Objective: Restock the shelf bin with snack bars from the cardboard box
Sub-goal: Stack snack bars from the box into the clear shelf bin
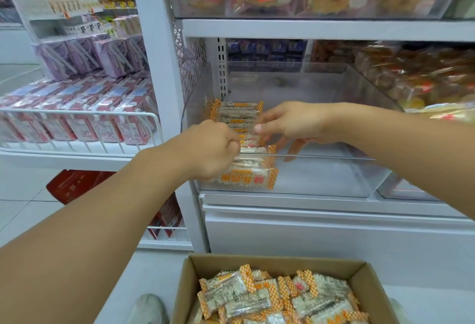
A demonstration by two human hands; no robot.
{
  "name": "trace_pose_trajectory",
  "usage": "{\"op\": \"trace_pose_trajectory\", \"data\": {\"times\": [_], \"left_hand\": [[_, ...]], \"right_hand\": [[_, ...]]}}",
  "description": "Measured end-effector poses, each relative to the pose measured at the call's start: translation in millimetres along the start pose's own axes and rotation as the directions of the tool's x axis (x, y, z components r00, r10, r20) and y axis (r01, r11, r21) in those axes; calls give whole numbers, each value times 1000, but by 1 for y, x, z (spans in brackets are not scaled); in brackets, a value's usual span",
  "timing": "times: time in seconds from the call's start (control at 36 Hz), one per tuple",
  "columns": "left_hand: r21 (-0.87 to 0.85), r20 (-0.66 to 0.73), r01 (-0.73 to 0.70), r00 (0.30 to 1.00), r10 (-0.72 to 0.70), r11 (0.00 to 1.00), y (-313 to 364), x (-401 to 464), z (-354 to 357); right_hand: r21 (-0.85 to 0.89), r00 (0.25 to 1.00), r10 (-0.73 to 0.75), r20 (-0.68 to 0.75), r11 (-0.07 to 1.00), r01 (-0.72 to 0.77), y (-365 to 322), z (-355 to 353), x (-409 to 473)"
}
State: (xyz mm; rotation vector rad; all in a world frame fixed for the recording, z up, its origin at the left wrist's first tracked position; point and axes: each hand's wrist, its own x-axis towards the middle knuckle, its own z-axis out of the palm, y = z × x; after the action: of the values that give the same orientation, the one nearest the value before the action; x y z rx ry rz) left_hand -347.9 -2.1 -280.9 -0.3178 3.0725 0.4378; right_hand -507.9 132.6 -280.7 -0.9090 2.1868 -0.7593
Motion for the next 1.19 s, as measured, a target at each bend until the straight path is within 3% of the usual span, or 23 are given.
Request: {"op": "trace_pose_trajectory", "data": {"times": [0.06, 0.17, 0.39, 0.61, 0.69, 0.81, 0.86, 0.94, 1.03, 1.11, 1.19], "left_hand": [[-1, -22, -2, 1000, 2, 1000, 1, 0, 2], [10, -28, 26, 999, -26, 1000, 1, -3, 5], [-54, -140, 9, 990, -16, 998, -5, -3, 3], [22, -94, -4, 996, 6, 1000, -6, -7, 5], [80, -74, 3, 997, 3, 997, -4, -6, 7], [132, -94, 31, 995, -19, 991, 2, -8, 9], [95, -115, 42, 993, -31, 995, 1, -9, 10], [38, -150, 42, 988, -36, 998, -1, -12, 12], [32, -185, 29, 982, -22, 999, -2, -14, 15], [35, -200, 7, 980, 0, 999, -2, -17, 12], [52, -231, -11, 973, 23, 999, -2, -18, 11]], "right_hand": [[2, 994, 82, -76, 997, -82, 5, -4, -3], [22, 976, 215, 44, 976, -216, 10, -2, -5], [231, 974, 167, 151, 953, -198, -8, 15, 3], [93, 955, 286, 85, 952, -293, -14, 4, -13], [58, 944, 297, 146, 950, -308, -19, 6, -18], [145, 931, 238, 278, 948, -285, -28, 15, -22], [64, 944, 228, 240, 966, -250, -32, 19, -24], [-159, 982, 188, 29, 970, -181, -33, 18, -24], [-261, 978, 200, -66, 942, -210, -25, 11, -22], [-192, 949, 303, 85, 940, -283, -18, 14, -24], [-28, 950, 263, 168, 964, -263, -15, 21, -23]]}}
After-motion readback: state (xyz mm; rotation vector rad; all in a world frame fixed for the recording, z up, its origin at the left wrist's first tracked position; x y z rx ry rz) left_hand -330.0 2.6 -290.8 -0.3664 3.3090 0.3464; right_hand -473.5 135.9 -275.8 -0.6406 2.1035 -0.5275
